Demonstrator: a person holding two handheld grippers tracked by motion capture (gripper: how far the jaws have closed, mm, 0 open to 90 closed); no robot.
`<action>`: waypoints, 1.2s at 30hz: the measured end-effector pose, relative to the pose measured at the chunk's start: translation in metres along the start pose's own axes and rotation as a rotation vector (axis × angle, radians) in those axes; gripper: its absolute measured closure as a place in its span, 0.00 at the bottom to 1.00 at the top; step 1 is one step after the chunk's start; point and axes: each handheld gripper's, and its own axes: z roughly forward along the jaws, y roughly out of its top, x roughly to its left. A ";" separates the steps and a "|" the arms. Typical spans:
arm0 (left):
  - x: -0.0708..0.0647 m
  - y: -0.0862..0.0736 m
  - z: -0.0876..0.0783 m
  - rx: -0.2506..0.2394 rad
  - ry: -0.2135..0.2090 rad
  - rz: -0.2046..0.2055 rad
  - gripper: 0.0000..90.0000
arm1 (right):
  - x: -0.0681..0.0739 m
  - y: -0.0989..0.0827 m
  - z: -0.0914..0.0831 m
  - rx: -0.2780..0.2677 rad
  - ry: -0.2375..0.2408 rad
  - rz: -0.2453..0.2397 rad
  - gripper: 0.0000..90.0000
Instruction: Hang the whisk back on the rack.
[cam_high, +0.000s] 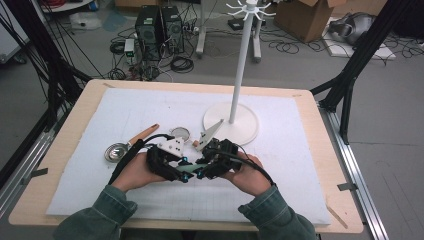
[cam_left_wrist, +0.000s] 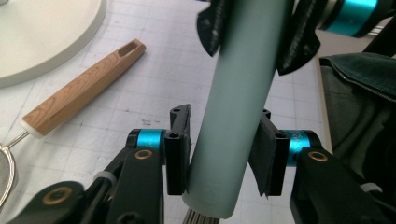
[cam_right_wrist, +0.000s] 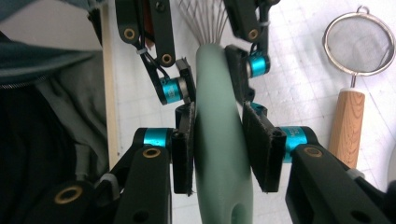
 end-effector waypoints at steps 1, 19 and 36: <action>0.000 0.001 -0.001 -0.001 0.008 0.005 0.72 | -0.001 -0.001 -0.002 -0.016 0.006 0.009 0.64; 0.003 0.008 -0.032 -0.100 0.047 -0.015 0.77 | -0.010 -0.026 -0.020 -0.361 0.000 0.126 0.36; 0.005 0.021 -0.040 -0.146 0.056 -0.013 0.76 | -0.026 -0.018 -0.012 -0.575 0.134 0.140 0.72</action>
